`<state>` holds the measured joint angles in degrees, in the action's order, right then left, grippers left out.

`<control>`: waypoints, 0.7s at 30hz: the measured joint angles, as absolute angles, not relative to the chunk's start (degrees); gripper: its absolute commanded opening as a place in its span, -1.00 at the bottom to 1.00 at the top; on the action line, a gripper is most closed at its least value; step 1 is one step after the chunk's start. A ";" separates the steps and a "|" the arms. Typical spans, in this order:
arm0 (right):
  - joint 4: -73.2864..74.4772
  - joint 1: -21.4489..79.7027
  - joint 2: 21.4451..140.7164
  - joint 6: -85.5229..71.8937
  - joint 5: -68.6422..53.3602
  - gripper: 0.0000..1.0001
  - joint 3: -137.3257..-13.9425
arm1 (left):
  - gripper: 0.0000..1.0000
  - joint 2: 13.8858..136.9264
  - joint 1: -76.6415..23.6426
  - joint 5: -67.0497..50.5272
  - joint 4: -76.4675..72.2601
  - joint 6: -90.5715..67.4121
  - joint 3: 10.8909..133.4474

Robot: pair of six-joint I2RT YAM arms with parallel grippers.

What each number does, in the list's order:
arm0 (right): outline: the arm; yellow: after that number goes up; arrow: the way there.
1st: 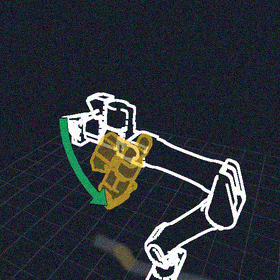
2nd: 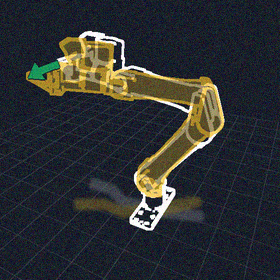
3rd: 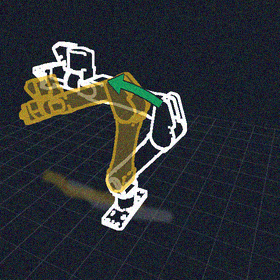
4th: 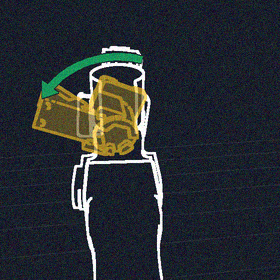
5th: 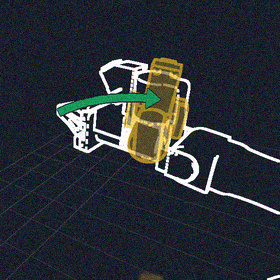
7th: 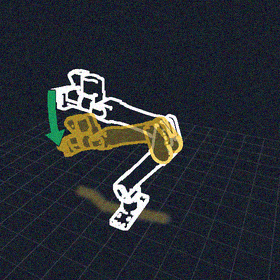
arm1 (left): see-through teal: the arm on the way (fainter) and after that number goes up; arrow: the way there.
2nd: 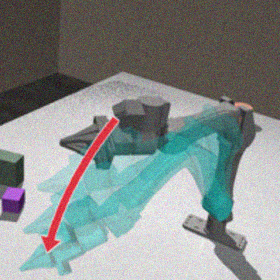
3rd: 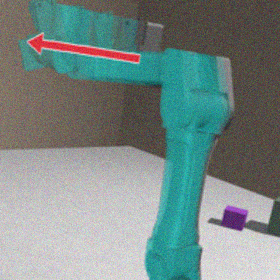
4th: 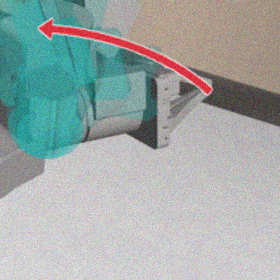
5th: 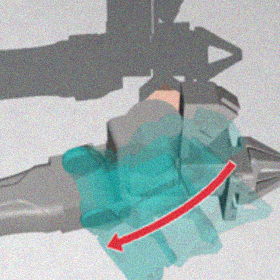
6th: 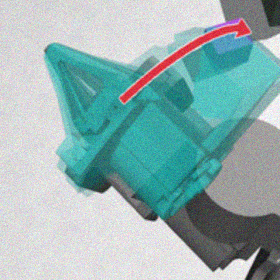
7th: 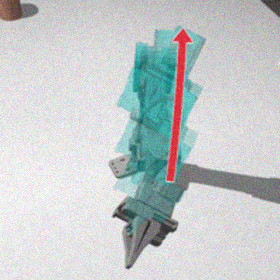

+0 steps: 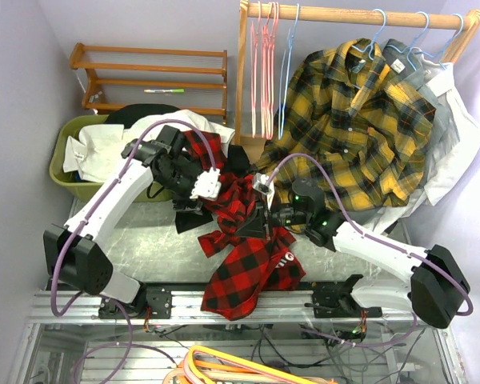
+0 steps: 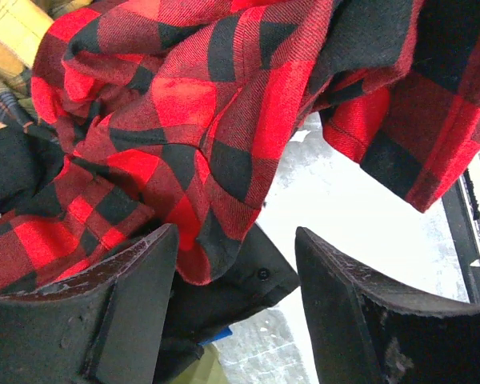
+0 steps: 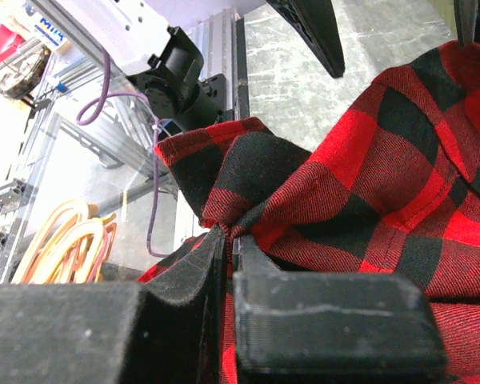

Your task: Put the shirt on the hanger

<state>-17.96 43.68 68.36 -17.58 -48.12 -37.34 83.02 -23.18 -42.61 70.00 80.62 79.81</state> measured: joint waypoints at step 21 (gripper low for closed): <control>-16.60 43.70 65.63 -18.83 -50.09 0.96 -37.45 | -0.86 87.24 -29.50 -39.33 59.44 70.65 78.43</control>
<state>-16.60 43.70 65.63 -18.83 -50.09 -37.45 87.24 -29.50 -39.33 59.44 70.65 78.43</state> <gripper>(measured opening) 0.576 0.080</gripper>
